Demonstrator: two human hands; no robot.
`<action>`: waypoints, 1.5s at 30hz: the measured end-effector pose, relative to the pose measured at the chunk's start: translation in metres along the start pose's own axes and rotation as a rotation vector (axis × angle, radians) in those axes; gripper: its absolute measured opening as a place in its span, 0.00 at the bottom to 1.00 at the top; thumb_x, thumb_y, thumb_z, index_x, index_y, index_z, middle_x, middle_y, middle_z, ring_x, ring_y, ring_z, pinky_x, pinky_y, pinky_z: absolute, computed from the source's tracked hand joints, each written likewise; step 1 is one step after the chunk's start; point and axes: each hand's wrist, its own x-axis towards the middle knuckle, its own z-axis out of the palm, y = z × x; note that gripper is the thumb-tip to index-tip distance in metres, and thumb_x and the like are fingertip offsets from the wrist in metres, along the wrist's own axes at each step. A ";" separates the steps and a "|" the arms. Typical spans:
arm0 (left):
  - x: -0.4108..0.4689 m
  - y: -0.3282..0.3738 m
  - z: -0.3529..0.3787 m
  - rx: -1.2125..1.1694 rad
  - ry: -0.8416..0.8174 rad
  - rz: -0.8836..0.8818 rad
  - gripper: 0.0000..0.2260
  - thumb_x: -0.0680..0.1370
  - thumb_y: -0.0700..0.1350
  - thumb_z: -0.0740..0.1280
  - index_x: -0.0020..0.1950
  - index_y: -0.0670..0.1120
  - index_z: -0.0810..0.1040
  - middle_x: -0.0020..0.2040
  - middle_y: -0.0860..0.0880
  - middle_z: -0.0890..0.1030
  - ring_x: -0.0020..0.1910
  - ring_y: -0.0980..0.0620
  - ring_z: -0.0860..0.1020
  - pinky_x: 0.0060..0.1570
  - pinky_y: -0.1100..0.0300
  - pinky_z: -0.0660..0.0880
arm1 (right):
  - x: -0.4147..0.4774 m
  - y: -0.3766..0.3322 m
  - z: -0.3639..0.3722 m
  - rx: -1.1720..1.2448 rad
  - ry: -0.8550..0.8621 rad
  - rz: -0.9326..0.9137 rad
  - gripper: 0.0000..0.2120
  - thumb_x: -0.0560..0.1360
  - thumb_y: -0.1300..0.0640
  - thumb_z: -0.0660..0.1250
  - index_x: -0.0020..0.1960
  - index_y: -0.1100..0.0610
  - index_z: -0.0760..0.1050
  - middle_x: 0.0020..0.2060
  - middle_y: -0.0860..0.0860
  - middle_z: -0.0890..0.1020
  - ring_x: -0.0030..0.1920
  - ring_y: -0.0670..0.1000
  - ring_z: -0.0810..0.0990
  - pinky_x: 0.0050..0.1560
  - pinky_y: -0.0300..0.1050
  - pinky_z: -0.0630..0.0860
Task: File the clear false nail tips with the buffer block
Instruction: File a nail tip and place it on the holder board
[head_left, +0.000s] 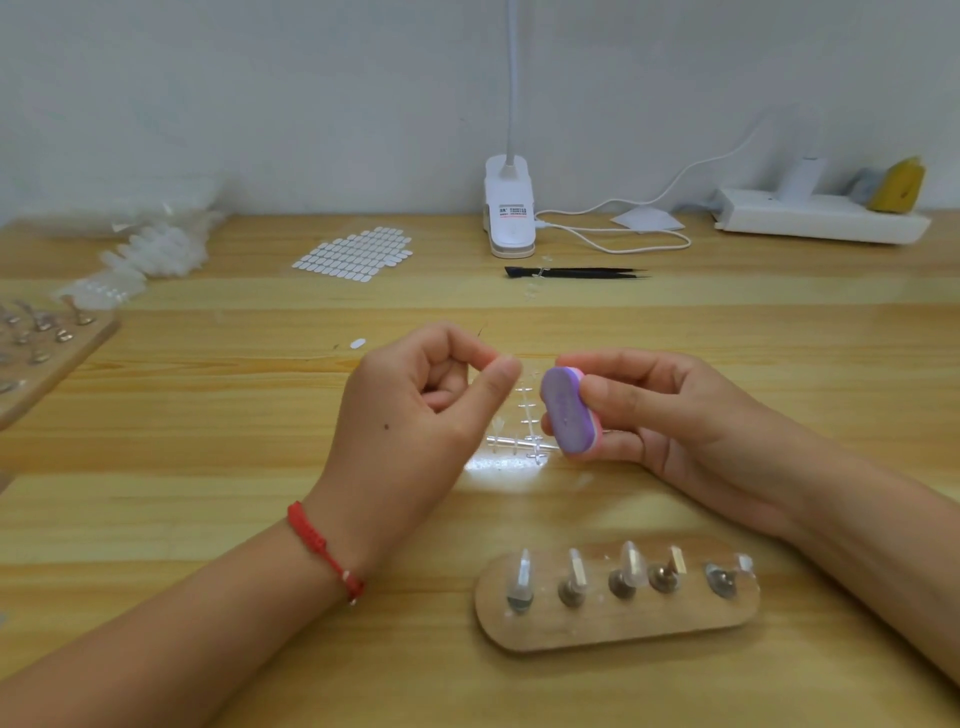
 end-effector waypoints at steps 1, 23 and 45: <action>0.001 0.000 -0.002 -0.021 0.018 -0.015 0.08 0.73 0.45 0.71 0.35 0.47 0.76 0.25 0.52 0.60 0.22 0.59 0.58 0.25 0.72 0.58 | 0.000 0.000 0.000 0.000 0.005 -0.001 0.11 0.63 0.55 0.76 0.46 0.52 0.86 0.41 0.52 0.86 0.42 0.47 0.84 0.40 0.38 0.80; -0.003 0.000 -0.002 0.006 0.007 0.076 0.08 0.74 0.47 0.71 0.36 0.49 0.75 0.25 0.52 0.60 0.23 0.59 0.58 0.26 0.72 0.58 | 0.000 0.001 0.002 0.008 0.027 -0.005 0.12 0.62 0.55 0.76 0.46 0.52 0.86 0.41 0.53 0.86 0.41 0.47 0.84 0.39 0.37 0.80; -0.008 0.004 0.001 -0.062 -0.056 0.121 0.08 0.72 0.51 0.71 0.36 0.51 0.76 0.25 0.52 0.62 0.24 0.59 0.59 0.26 0.72 0.58 | -0.001 0.001 0.001 0.014 0.008 -0.014 0.10 0.66 0.57 0.75 0.48 0.53 0.86 0.43 0.53 0.86 0.42 0.46 0.84 0.40 0.37 0.80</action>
